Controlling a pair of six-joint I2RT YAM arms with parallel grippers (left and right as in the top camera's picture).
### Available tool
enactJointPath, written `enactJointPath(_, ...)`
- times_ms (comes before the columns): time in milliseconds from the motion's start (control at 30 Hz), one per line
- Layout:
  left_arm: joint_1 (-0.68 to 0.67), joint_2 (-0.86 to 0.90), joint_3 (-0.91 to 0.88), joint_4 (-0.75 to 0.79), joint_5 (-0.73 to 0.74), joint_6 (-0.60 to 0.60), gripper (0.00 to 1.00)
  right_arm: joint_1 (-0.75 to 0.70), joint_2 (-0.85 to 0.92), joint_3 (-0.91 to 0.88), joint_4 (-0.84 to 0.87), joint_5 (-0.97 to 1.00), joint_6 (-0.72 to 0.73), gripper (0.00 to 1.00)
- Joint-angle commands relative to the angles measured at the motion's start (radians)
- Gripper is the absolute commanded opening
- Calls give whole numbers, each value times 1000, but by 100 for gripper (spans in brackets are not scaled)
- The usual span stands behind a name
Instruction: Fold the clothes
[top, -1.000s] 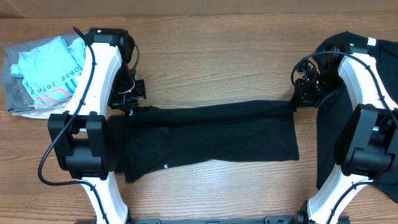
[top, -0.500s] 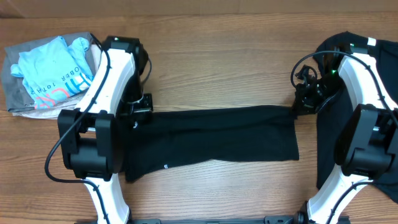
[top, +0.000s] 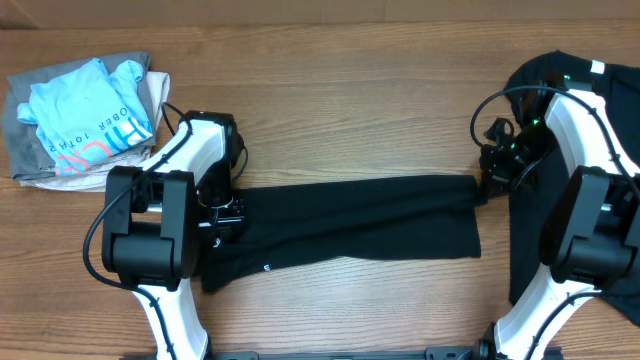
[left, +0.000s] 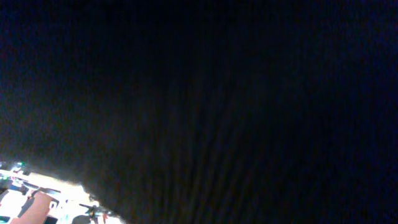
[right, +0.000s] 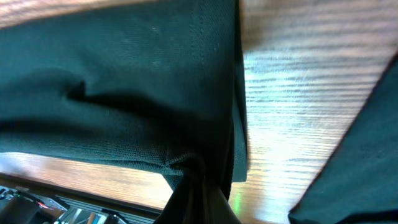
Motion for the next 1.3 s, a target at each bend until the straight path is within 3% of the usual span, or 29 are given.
enactJointPath(0, -1, -24, -10, -1, -20, -22, 4, -1, -34, -44, 3, 18, 27, 4)
enactJointPath(133, -1, -24, -10, -8, -20, -21, 11, -1, -34, -90, 9, 18, 38, 7)
enactJointPath(167, -1, -24, -10, -12, -20, -21, 18, -1, -34, -100, 9, 18, 42, 22)
enactJointPath(200, -1, -24, -10, -13, -20, -20, 33, -1, -34, -105, 6, 18, 46, 34)
enactJointPath(267, 0, -24, -9, -10, -18, -13, 40, -1, -34, -111, -3, 18, 45, 42)
enactJointPath(400, 16, -24, 31, -21, -18, 2, 39, -1, -34, -84, -20, 17, 45, 54)
enactJointPath(533, 46, -24, 183, -112, -6, 2, 37, 0, -36, 8, -65, -11, 45, 56)
enactJointPath(700, 43, -25, 399, -210, 55, 2, 35, 29, -61, 38, -84, -87, 44, 51)
enactJointPath(767, 30, -25, 425, -214, 77, 2, 28, 50, -61, 37, -76, -127, 44, 38)
enactJointPath(867, -3, -24, 402, -205, 92, 3, 13, 90, -61, 18, -48, -190, 45, 4)
enactJointPath(933, -31, -24, 370, -193, 110, 10, 4, 119, -61, -8, -26, -225, 45, 4)
enactJointPath(1267, -133, -24, 105, -35, 147, 31, 4, 314, -60, -210, 176, -249, 137, 4)
